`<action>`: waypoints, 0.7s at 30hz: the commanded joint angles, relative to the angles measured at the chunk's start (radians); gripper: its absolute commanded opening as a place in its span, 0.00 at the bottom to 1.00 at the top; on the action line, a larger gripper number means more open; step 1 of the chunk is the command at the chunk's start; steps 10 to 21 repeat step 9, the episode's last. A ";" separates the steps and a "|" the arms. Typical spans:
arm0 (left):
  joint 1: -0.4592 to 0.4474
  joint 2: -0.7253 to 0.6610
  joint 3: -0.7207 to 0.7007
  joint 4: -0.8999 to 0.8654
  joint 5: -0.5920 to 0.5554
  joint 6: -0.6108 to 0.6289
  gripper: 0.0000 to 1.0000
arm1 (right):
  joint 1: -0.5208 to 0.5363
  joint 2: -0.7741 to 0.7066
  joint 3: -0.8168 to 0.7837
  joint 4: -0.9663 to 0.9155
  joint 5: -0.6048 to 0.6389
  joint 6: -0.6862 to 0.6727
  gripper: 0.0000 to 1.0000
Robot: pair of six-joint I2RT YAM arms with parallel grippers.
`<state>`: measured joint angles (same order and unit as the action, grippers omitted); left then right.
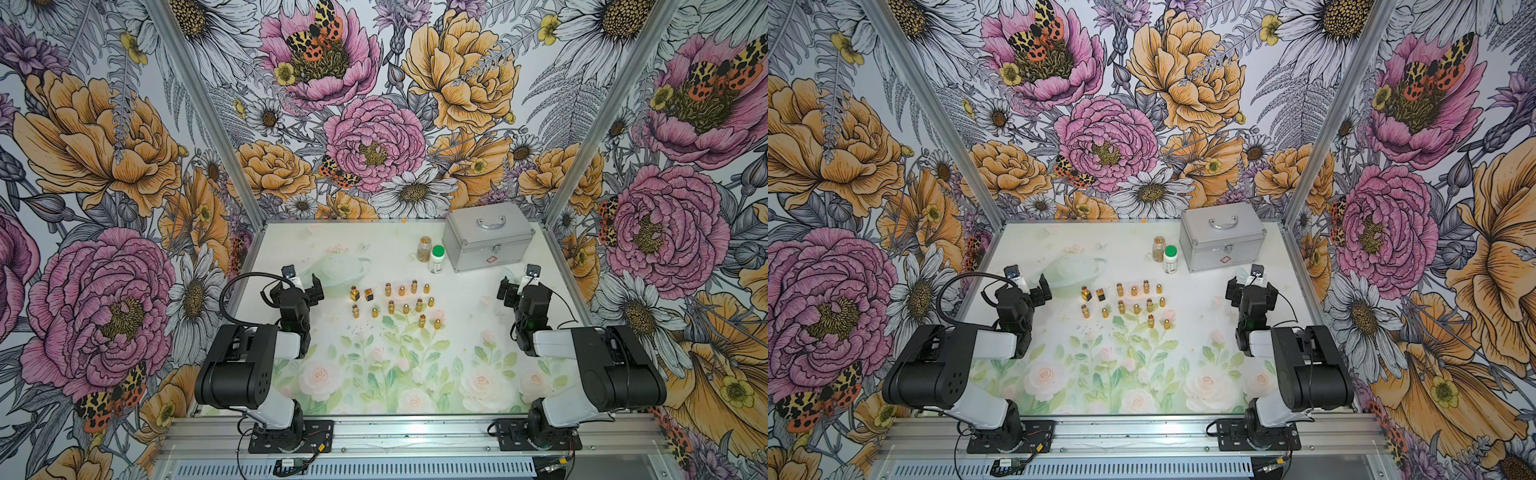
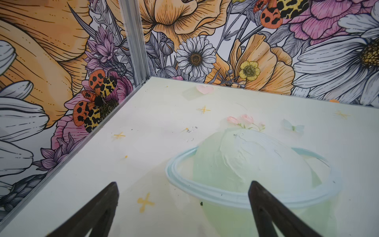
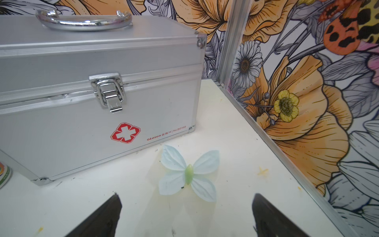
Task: Open the lipstick cap
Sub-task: Reset both arms
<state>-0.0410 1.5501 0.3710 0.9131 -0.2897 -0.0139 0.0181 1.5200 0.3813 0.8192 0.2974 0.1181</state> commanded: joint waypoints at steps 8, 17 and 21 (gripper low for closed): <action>0.018 -0.007 0.003 0.020 0.087 0.016 0.99 | -0.006 0.007 -0.005 0.062 -0.013 -0.007 1.00; 0.006 -0.008 -0.002 0.031 0.051 0.026 0.99 | -0.006 0.008 -0.005 0.062 -0.012 -0.006 1.00; 0.006 -0.008 -0.002 0.031 0.051 0.026 0.99 | -0.006 0.008 -0.005 0.062 -0.012 -0.006 1.00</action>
